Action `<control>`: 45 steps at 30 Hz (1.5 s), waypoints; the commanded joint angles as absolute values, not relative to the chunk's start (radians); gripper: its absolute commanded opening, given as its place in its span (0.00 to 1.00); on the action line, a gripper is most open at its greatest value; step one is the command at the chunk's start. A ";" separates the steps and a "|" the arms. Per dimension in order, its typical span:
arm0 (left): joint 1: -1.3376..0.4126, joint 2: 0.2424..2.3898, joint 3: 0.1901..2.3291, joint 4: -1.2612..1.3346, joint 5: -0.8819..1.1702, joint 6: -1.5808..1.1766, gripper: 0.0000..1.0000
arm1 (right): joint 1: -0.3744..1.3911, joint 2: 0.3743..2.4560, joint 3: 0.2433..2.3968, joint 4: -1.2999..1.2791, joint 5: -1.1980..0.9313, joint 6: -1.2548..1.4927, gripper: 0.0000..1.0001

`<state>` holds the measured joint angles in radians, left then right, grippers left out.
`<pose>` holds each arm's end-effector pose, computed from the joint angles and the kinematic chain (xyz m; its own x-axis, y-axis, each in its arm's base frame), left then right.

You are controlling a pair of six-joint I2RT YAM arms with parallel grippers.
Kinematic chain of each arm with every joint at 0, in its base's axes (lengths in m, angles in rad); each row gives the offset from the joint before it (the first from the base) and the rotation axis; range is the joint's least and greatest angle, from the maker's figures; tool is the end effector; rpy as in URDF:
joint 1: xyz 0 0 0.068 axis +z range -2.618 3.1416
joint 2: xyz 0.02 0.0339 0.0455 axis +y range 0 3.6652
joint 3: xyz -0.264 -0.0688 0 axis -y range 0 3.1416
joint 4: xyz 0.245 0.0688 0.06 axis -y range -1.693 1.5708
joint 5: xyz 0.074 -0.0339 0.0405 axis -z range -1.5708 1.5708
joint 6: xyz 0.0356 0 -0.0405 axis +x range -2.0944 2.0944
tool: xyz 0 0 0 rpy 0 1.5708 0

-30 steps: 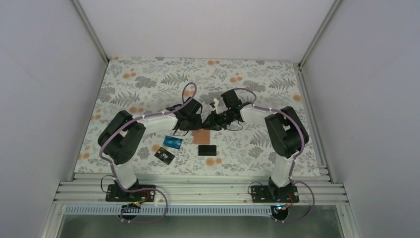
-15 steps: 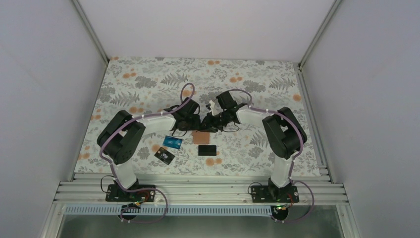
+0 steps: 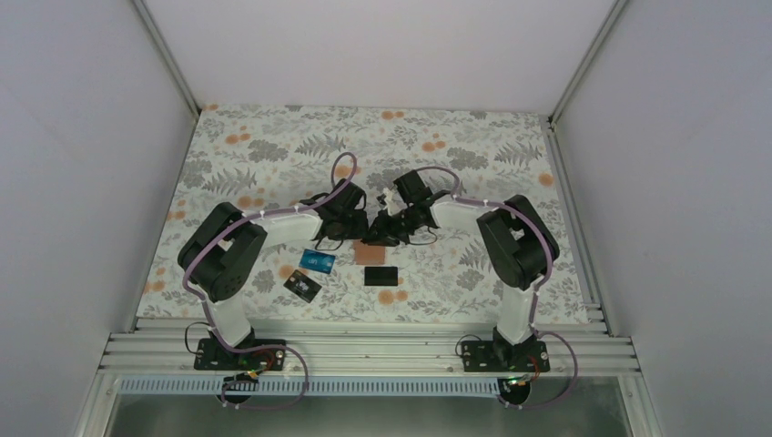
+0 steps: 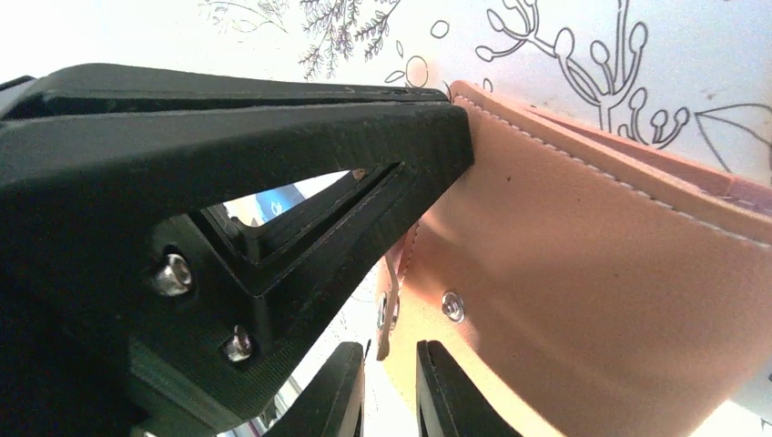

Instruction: Put the credit cards into the card holder

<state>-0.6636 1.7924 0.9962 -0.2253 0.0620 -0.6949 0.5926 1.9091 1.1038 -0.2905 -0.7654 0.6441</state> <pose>0.2739 -0.2170 0.1445 -0.9261 -0.0872 -0.3672 0.0616 0.9250 -0.3749 0.2900 0.2250 0.1388 -0.9895 -0.1443 0.0043 -0.0893 0.6350 0.7673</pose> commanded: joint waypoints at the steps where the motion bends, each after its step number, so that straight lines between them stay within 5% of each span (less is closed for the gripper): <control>1: -0.661 1.777 0.979 -0.225 0.074 -0.689 0.05 | 0.609 1.936 1.138 -0.293 -0.760 0.646 0.18; 34: -0.662 1.772 0.961 -0.220 0.077 -0.692 0.02 | 0.627 1.964 1.187 -0.314 -0.711 0.646 0.14; 45: -0.661 1.771 0.959 -0.219 0.077 -0.692 0.03 | 0.628 1.966 1.186 -0.324 -0.699 0.641 0.04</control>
